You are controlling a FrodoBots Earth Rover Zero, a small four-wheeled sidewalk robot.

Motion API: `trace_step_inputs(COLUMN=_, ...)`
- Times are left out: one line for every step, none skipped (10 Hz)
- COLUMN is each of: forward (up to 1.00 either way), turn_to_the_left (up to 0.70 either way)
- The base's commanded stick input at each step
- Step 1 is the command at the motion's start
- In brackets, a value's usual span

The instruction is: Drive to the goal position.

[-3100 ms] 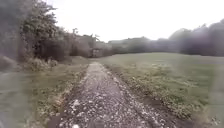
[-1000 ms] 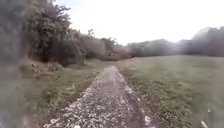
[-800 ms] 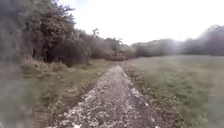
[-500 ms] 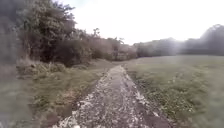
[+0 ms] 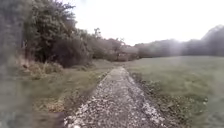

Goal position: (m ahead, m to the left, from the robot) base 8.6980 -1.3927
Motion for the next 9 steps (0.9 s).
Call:
trace_step_inputs(forward=0.85, turn_to_the_left=0.0)
trace_step_inputs(forward=0.85, turn_to_the_left=0.0)
trace_step_inputs(forward=0.85, turn_to_the_left=0.0)
trace_step_inputs(forward=0.85, turn_to_the_left=-0.03)
trace_step_inputs(forward=0.85, turn_to_the_left=-0.24)
trace_step_inputs(forward=0.85, turn_to_the_left=-0.32)
trace_step_inputs(forward=0.85, turn_to_the_left=-0.34)
trace_step_inputs(forward=0.85, turn_to_the_left=-0.34)
trace_step_inputs(forward=0.85, turn_to_the_left=-0.32)
